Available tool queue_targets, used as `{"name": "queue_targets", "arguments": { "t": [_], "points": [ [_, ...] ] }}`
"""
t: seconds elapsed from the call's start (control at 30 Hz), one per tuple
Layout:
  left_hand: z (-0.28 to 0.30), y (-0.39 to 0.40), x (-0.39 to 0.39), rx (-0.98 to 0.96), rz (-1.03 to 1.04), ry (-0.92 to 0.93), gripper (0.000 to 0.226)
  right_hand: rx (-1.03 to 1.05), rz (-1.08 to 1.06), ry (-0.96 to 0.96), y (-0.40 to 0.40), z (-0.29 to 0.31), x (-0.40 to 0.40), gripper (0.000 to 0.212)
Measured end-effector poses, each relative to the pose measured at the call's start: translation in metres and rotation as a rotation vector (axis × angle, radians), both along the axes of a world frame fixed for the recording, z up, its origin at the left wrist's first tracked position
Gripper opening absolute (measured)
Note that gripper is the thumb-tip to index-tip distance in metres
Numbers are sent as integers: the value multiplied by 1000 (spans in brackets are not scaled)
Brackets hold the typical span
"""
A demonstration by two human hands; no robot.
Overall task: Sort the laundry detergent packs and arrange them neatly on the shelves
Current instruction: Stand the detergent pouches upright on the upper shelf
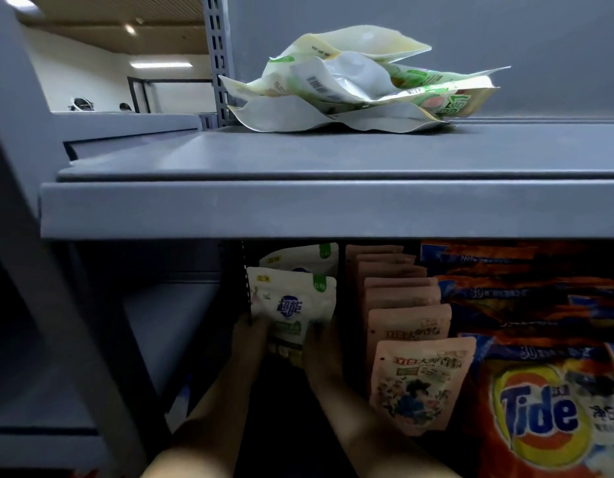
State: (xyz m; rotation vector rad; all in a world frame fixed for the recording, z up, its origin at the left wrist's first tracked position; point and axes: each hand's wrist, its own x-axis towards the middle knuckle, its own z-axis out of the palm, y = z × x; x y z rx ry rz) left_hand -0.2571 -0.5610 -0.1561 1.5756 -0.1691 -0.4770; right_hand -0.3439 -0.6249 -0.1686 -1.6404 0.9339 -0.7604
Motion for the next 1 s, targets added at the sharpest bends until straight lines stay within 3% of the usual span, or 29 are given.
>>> {"name": "queue_targets", "arguments": {
  "t": [0.1,0.23,0.33,0.57,0.87,1.0],
  "points": [
    [-10,7,-7,-116,63,-81,42,-49,-107,41,-3,3,12,50],
    [-14,-7,3,-176,91,-132,47,-26,-119,-45,-6,1,27,59],
    [-22,-16,11,-164,90,-171,51,-49,-119,-81,-17,4,36,63],
    [-30,-17,12,-68,14,-168,62,2,-108,105,-26,-9,36,60],
    [-6,-5,-8,202,97,-128,69,9,82,123,-5,1,4,66],
    [12,9,-26,419,-12,-217,47,-47,116,177,11,16,-22,64]
  ]
}}
